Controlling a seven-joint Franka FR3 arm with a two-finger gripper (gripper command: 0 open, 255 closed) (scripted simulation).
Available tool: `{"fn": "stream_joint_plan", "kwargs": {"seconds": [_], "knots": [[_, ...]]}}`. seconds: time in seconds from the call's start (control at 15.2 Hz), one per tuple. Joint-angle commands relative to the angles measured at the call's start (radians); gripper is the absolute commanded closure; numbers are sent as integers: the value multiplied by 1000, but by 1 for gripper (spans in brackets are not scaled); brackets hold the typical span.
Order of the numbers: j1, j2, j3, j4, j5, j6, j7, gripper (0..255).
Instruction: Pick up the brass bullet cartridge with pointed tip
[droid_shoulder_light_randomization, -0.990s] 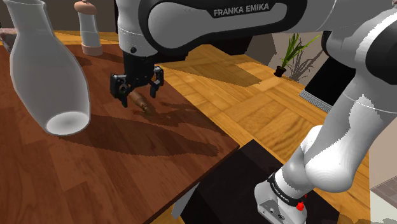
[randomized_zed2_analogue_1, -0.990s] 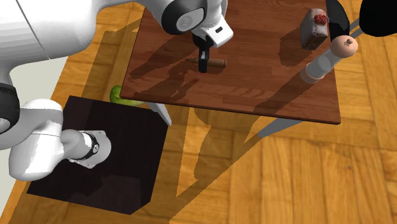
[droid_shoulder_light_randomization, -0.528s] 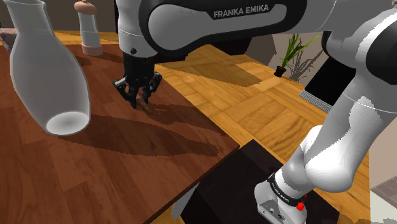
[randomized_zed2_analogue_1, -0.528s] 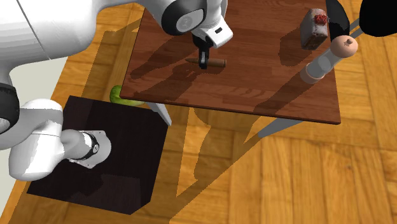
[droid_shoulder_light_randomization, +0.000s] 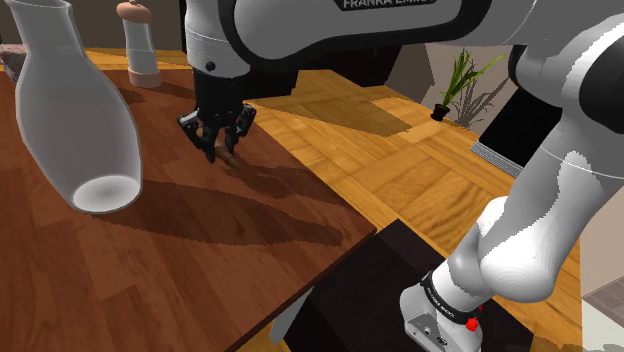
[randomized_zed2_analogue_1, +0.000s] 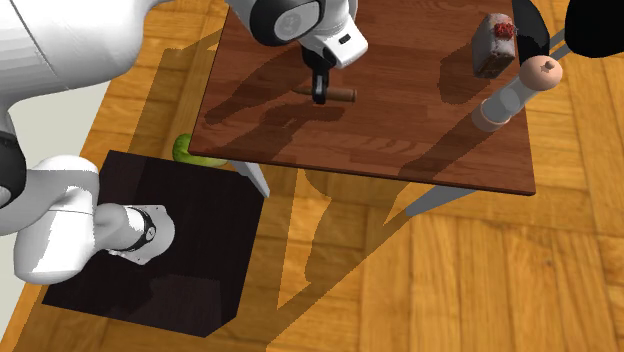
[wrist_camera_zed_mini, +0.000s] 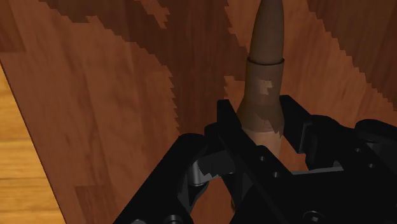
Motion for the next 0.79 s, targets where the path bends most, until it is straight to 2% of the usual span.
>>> {"fn": "stream_joint_plan", "kwargs": {"seconds": [0.0, 0.59, 0.73], "knots": [[1, 1, 1, 32, 1, -32, -2, 255], [5, -1, 4, 151, 4, -152, -10, 255], [6, -1, 4, 153, 4, -154, -10, 255]]}}
